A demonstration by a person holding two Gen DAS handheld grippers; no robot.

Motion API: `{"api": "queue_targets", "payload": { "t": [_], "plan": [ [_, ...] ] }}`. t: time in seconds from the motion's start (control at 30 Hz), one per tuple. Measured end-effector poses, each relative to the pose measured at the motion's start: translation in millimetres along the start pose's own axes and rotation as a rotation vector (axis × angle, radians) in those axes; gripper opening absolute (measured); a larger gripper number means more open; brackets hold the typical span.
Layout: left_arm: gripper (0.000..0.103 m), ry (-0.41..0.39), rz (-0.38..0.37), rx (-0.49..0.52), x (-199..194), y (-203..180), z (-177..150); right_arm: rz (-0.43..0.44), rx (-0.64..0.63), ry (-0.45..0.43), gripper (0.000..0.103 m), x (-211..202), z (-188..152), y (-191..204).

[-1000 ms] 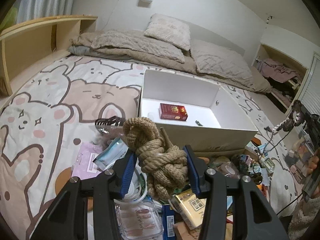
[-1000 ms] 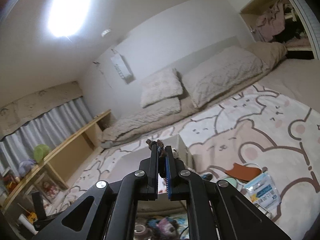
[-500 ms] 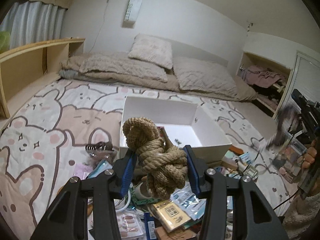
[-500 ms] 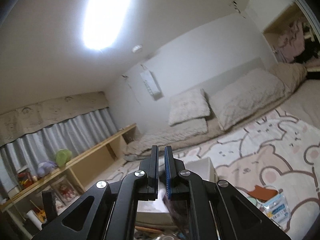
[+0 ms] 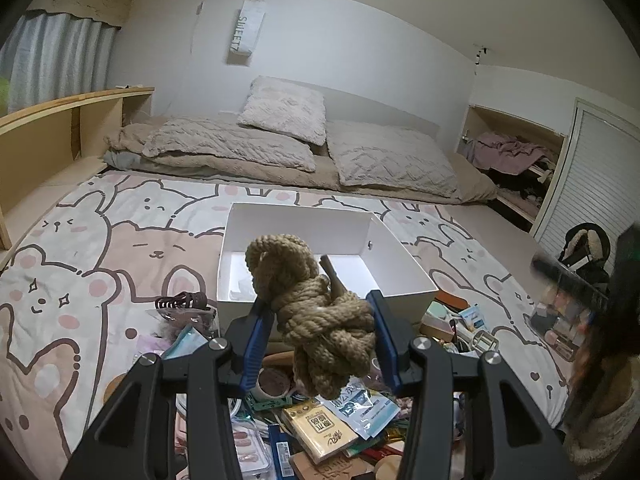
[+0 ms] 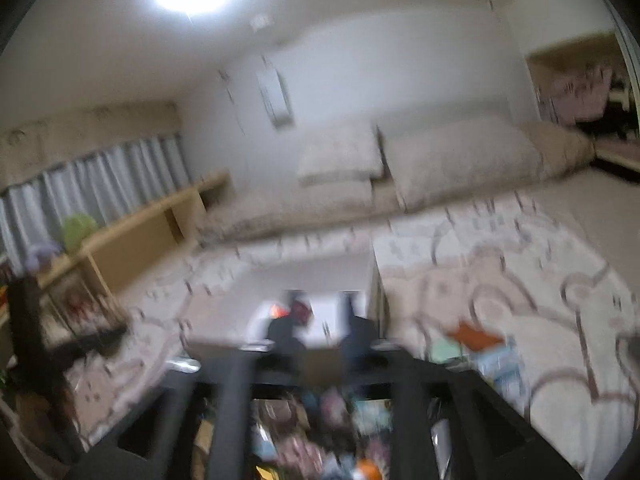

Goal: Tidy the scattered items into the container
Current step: 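Lift the rope with the left gripper while the right gripper raises the crocheted strip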

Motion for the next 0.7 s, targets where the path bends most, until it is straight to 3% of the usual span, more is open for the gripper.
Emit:
{"api": "queue_targets", "payload": {
  "t": [0.03, 0.4, 0.57, 0.7],
  "plan": [
    [0.047, 0.001, -0.001, -0.001, -0.1, 0.5, -0.5, -0.018, 0.022, 0.029, 0.103, 3.2, -12.0, -5.5],
    [0.047, 0.008, -0.004, -0.022, 1.6, 7.5, -4.1, -0.016, 0.096, 0.538, 0.103, 32.5, -122.7, -24.0],
    [0.047, 0.007, -0.004, -0.022, 1.8, 7.9, -3.6, -0.075, 0.159, 0.663, 0.103, 39.3, -158.6, -35.5],
    [0.047, 0.008, -0.003, -0.024, 2.1, 8.1, -3.9, -0.08, 0.228, 0.695, 0.102, 45.9, -165.6, -43.9]
  ]
}}
Point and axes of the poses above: each gripper's, at about its wrist camera, not at the fingertips, and x roughly the way its jaws point, y to its left, z to its top, the point moved 8 cm from there along x, roughly the way its jaws point, and after that the axes turned 11 degrees about z, right-handed, at the moved point
